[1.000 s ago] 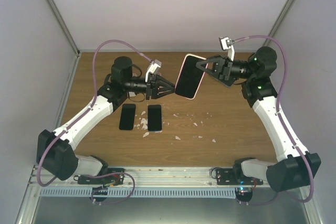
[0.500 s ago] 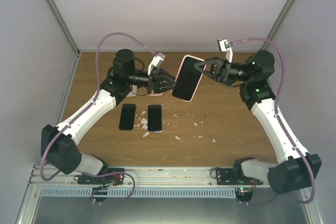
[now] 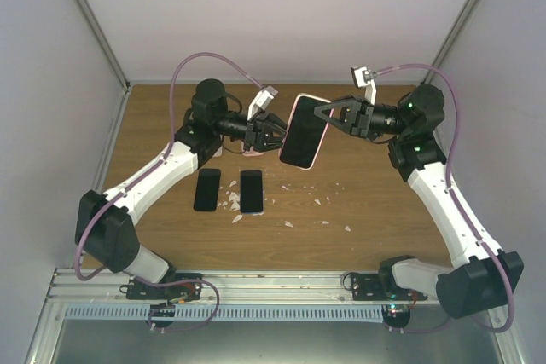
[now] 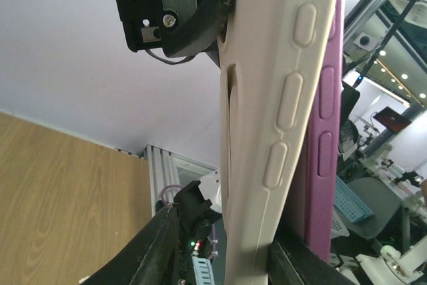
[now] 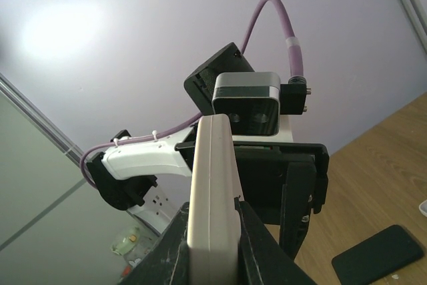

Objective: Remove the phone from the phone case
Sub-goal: Remove the phone case from the phone.

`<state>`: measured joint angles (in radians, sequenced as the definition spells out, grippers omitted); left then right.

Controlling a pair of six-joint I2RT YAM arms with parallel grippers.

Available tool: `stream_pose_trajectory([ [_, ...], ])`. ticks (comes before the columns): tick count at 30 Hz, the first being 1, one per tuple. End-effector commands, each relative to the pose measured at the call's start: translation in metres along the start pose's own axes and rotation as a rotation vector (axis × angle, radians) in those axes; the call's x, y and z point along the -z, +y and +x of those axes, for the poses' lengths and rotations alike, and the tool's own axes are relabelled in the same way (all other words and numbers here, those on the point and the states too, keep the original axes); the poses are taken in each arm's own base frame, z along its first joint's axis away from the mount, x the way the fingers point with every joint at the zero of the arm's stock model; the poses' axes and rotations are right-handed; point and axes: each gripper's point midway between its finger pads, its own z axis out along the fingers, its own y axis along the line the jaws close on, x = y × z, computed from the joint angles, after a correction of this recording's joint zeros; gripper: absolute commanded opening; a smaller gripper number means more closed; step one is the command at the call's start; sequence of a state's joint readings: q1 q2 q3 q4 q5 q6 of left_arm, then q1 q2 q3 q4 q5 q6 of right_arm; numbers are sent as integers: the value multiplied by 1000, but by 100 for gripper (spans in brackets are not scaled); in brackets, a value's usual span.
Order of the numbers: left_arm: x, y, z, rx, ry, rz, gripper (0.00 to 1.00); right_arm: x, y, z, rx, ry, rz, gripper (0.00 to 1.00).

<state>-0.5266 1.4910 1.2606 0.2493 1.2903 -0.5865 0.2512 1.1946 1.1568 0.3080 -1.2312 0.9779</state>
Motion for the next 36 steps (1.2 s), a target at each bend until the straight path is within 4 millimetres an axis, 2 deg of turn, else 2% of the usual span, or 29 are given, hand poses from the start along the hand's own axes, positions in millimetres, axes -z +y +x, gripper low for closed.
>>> stream_pose_trajectory([
  [1, -21, -14, -41, -120, -116, 6, 31, -20, 16, 47, -106, 164, -126, 1],
  [9, -22, -15, -39, -62, -137, 35, 26, -18, 14, 47, -91, 160, -124, 1],
  [14, -17, -17, -22, -24, -145, 26, 21, -14, 5, 44, -106, 142, -99, 0],
  [18, -13, -15, -14, -3, -145, 3, 12, -11, -7, 41, -113, 124, -63, 1],
  [20, -8, -11, -12, 15, -154, -19, 3, -7, -14, 36, -110, 107, -38, 5],
  [24, 7, 5, -8, 77, -184, -79, 0, 2, -25, 23, -89, 74, 14, 24],
  [28, 21, 19, -3, 128, -205, -142, 0, 10, -34, 13, -67, 42, 77, 54],
  [30, 29, 25, -2, 145, -218, -172, 0, 14, -35, 7, -40, 29, 97, 62],
  [33, 38, 31, 0, 170, -234, -201, 0, 24, -38, -13, 35, -14, 165, 75],
  [36, 46, 38, 3, 207, -251, -232, 0, 32, -38, -27, 130, -38, 246, 84],
])
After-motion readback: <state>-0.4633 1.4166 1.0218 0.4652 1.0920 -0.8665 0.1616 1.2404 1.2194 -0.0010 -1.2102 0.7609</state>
